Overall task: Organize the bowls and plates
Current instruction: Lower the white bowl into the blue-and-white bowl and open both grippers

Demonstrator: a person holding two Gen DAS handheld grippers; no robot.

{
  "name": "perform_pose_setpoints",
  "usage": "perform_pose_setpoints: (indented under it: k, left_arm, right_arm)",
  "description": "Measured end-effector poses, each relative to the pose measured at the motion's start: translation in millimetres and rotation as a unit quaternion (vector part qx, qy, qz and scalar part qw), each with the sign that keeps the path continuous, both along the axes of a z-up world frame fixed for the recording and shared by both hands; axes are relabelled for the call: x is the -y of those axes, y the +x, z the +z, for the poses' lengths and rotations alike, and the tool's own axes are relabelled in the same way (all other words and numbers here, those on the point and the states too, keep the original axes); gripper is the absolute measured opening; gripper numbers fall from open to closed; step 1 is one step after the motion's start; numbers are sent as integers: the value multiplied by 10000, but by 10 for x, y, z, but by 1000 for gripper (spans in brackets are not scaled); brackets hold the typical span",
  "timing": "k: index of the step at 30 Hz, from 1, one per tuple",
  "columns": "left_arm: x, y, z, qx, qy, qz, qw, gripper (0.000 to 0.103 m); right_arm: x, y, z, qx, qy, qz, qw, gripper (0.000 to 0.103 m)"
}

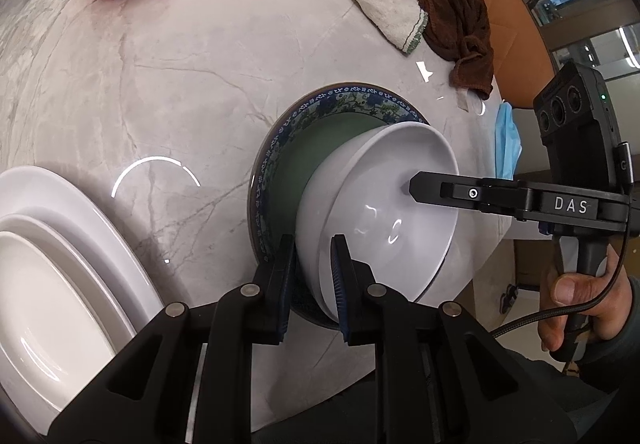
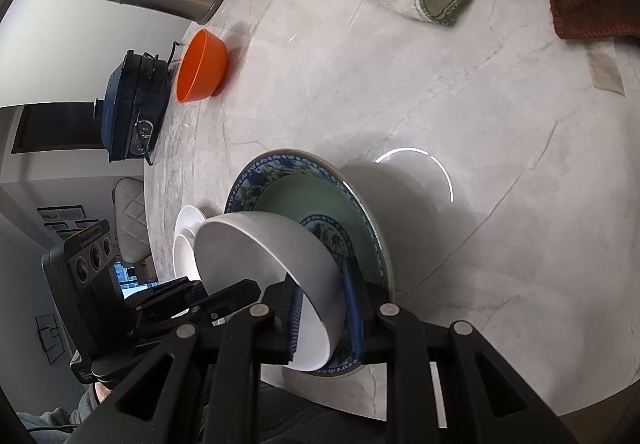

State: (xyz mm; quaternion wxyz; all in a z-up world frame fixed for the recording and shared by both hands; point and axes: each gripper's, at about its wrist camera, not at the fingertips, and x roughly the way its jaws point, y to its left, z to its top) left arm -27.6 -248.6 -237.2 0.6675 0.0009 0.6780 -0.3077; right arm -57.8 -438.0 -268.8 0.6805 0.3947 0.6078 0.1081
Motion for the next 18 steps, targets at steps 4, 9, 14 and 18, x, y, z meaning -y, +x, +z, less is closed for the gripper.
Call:
perform_pose_setpoints:
  k: [4, 9, 14, 18]
  left_arm:
    - [-28, 5, 1, -58, -34, 69, 10000, 17]
    - [-73, 5, 62, -95, -118, 178, 9997, 23]
    - [-77, -1, 256, 37, -296, 220, 9993, 66]
    - [-100, 5, 366, 147, -291, 247, 9992, 69]
  right_arm:
    - [-6, 11, 6, -17, -72, 7, 10000, 22]
    - [-32, 30, 31, -46, -228, 66, 9997, 22]
    - [-71, 60, 58, -76, -413, 147, 9990, 21]
    - [-75, 87, 57, -98, -580, 224, 9980, 18]
